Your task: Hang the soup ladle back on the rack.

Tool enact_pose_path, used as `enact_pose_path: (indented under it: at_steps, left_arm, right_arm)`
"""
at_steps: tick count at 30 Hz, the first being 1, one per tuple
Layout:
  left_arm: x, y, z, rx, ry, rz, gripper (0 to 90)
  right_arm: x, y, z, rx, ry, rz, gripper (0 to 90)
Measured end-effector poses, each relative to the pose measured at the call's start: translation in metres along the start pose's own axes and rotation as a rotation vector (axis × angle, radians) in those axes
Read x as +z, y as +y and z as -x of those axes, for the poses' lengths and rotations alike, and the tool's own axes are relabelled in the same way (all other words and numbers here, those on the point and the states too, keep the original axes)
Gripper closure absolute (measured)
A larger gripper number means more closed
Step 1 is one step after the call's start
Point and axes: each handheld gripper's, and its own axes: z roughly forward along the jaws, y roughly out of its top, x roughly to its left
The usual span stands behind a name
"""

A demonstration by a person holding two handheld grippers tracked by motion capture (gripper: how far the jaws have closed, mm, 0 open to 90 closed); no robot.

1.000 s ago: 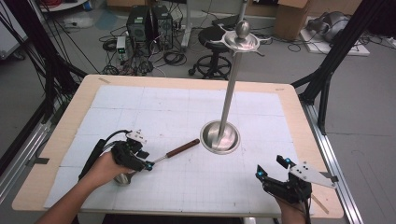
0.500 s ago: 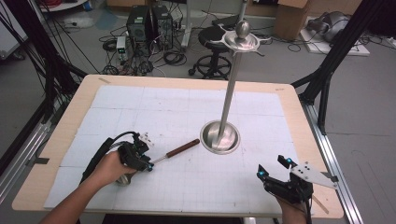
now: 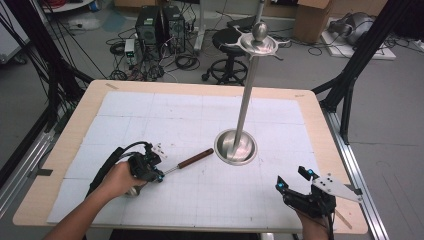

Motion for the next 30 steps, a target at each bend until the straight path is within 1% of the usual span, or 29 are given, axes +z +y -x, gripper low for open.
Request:
enact_pose_path:
  at_steps: [1,2,3,6,8,9,10,11,15,17,18,19,21,22,24,30]
  left_arm:
    - [0.0,0.001,0.0,0.003,0.001,-0.012,83.7]
    - [0.0,0.002,0.0,-0.007,0.0,-0.007,83.8]
    - [0.0,0.002,-0.001,-0.005,-0.002,-0.016,83.9]
    - [0.0,0.002,-0.003,-0.012,-0.011,-0.013,84.1]
    - [0.0,0.001,-0.004,-0.03,-0.018,-0.007,84.2]
    - [-0.001,0.001,-0.005,-0.033,-0.025,-0.004,84.2]
    - [-0.001,0.0,-0.006,-0.04,-0.027,0.006,84.1]
    - [-0.002,-0.002,-0.008,-0.057,-0.029,0.027,84.1]
    - [-0.009,-0.005,-0.01,-0.085,-0.035,0.088,84.1]
    - [-0.013,-0.006,-0.01,-0.091,-0.043,0.112,84.1]
    - [-0.016,-0.007,-0.01,-0.094,-0.04,0.128,84.1]
    - [-0.018,-0.008,-0.01,-0.091,-0.039,0.134,84.1]
    - [-0.021,-0.01,-0.01,-0.099,-0.037,0.158,84.1]
    - [-0.024,-0.011,-0.01,-0.094,-0.033,0.167,84.1]
    - [-0.029,-0.013,-0.01,-0.102,-0.03,0.203,84.1]
    - [-0.043,-0.018,-0.009,-0.112,-0.031,0.282,84.1]
  right_arm:
    - [0.0,0.0,0.0,-0.003,0.001,0.002,19.1]
    - [0.0,0.0,0.0,-0.002,0.002,0.002,19.1]
    - [0.0,0.0,0.0,-0.003,0.002,0.003,19.1]
    - [0.0,0.0,0.0,0.002,-0.002,0.001,19.2]
    - [-0.001,0.0,0.001,0.001,-0.002,0.003,19.3]
    - [-0.001,0.0,0.001,0.0,-0.002,0.004,19.4]
    - [-0.001,0.0,0.001,0.003,-0.003,0.005,19.4]
    - [-0.001,0.0,0.002,0.002,-0.004,0.004,19.4]
    - [-0.002,-0.001,0.003,0.006,-0.006,0.005,20.0]
    - [-0.002,-0.001,0.003,0.006,-0.006,0.004,20.0]
    - [-0.002,-0.001,0.003,0.002,-0.006,0.004,20.1]
    - [-0.002,-0.001,0.003,0.001,-0.006,0.004,20.1]
    - [-0.002,-0.001,0.003,0.002,-0.005,0.003,20.1]
    - [-0.002,-0.001,0.003,0.0,-0.007,0.006,20.1]
    - [-0.002,0.0,0.002,0.008,-0.007,0.006,20.1]
    - [-0.002,-0.001,0.002,0.006,-0.005,0.004,20.1]
